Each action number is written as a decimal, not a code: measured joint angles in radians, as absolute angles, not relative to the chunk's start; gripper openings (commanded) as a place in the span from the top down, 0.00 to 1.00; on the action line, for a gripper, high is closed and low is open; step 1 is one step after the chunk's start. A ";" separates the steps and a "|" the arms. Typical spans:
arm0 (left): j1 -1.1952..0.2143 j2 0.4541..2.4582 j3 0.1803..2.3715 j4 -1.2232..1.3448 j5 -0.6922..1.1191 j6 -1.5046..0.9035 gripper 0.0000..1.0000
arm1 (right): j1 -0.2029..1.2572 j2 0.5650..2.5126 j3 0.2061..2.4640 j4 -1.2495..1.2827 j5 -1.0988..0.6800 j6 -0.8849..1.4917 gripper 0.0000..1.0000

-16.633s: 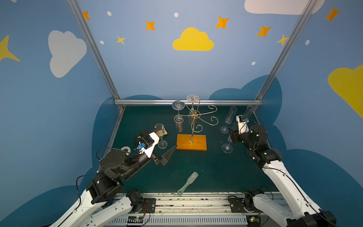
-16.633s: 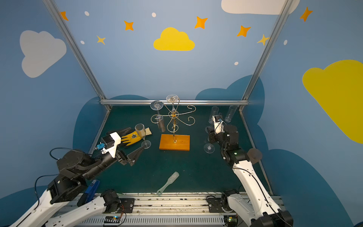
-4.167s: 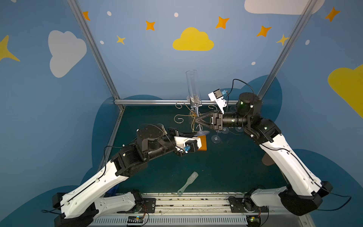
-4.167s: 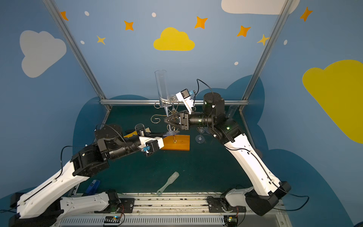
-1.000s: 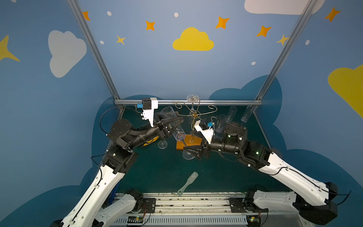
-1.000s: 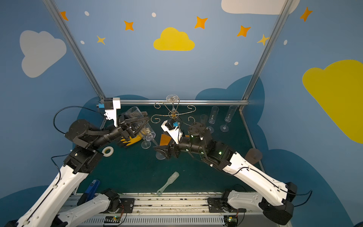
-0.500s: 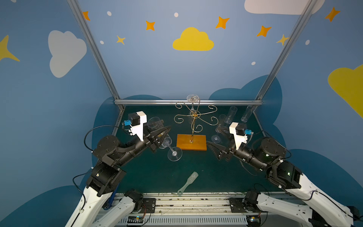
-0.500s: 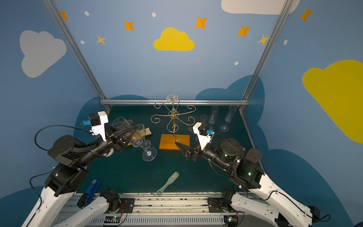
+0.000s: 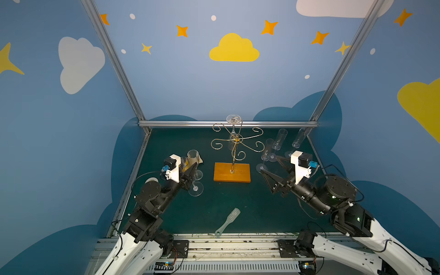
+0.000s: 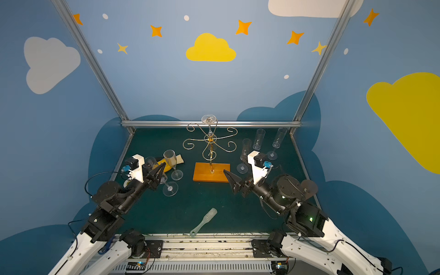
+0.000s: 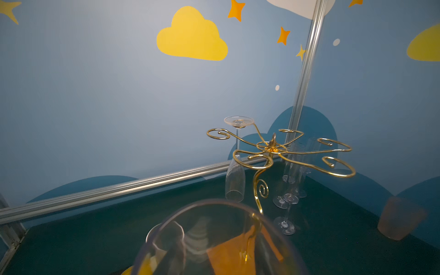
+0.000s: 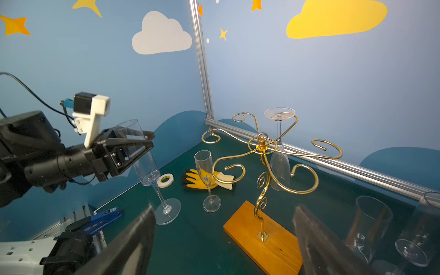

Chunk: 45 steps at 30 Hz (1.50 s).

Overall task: Take the wine glass off the wine glass rack
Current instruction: Place the wine glass at the center of the table.

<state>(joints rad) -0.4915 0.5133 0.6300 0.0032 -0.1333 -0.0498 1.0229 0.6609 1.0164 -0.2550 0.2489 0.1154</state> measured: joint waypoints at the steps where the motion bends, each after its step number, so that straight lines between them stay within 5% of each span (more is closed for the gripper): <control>1: -0.492 0.512 0.604 0.027 -0.144 -0.043 0.69 | 1.023 0.656 1.015 -0.256 0.254 0.117 0.10; 45: -0.491 1.046 0.402 0.652 -0.202 -0.056 0.69 | 1.023 0.627 1.015 -0.311 0.307 0.138 0.10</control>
